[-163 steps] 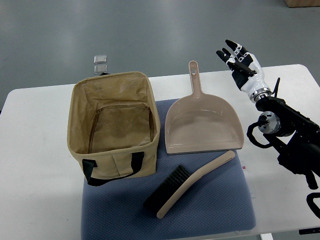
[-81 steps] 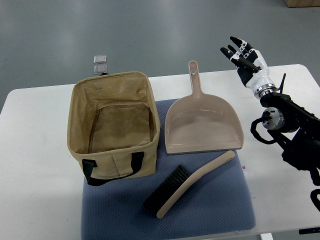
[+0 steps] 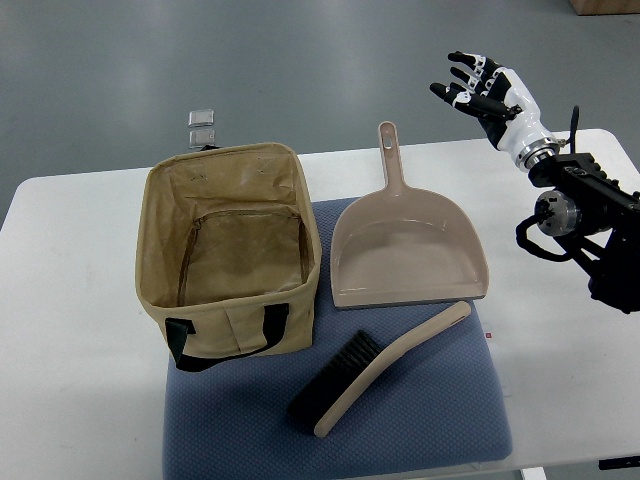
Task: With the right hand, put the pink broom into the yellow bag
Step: 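Raise the right hand and open its fingers above the table, then move the right hand down over the beige brush handle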
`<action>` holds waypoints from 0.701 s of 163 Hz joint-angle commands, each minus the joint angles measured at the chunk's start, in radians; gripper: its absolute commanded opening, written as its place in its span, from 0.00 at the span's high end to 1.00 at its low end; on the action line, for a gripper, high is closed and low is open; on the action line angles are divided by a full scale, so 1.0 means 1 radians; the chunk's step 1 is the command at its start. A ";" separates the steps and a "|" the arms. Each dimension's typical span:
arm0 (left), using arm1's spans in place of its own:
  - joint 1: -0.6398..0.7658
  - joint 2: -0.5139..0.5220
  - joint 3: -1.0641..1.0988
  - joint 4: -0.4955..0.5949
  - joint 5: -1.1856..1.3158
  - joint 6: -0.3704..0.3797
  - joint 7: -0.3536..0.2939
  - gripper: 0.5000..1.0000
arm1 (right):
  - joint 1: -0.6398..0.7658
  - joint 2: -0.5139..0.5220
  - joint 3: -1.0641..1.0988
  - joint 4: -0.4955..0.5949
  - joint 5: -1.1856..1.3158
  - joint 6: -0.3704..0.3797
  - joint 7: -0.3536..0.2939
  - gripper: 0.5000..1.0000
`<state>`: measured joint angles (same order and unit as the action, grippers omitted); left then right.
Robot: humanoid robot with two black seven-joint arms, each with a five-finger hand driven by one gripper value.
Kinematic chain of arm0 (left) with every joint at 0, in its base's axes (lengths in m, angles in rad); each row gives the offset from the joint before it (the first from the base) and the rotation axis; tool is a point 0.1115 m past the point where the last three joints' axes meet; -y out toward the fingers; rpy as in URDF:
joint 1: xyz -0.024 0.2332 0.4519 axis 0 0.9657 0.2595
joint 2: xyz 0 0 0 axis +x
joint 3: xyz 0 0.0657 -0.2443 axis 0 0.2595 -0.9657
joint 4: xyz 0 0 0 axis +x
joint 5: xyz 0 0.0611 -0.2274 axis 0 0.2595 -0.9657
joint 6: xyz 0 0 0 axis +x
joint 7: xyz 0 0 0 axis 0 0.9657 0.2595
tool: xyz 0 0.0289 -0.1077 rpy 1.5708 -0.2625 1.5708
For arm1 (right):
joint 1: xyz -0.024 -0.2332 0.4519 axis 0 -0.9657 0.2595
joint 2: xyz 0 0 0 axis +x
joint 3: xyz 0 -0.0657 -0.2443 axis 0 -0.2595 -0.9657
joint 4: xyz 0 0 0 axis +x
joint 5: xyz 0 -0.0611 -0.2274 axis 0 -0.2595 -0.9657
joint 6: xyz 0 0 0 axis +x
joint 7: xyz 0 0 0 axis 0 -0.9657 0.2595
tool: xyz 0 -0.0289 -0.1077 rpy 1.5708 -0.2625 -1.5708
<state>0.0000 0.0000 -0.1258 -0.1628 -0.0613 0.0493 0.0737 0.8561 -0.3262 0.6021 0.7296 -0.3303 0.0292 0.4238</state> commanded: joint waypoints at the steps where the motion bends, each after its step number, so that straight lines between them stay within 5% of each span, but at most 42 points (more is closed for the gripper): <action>1: 0.000 0.000 0.000 0.000 0.000 0.001 0.000 0.00 | 0.046 -0.057 -0.103 0.031 -0.059 0.005 0.006 0.14; 56: -0.001 0.000 0.000 0.000 0.000 0.000 0.000 0.00 | 0.215 -0.292 -0.381 0.269 -0.397 0.058 0.039 0.14; 114: -0.002 0.000 0.002 0.000 0.000 0.000 0.000 0.00 | 0.339 -0.364 -0.535 0.412 -0.799 0.179 0.049 0.14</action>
<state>-0.0013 0.0000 -0.1246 -0.1628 -0.0613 0.0493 0.0737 1.1818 -0.6865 0.0873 1.1287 -1.0492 0.1570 0.4721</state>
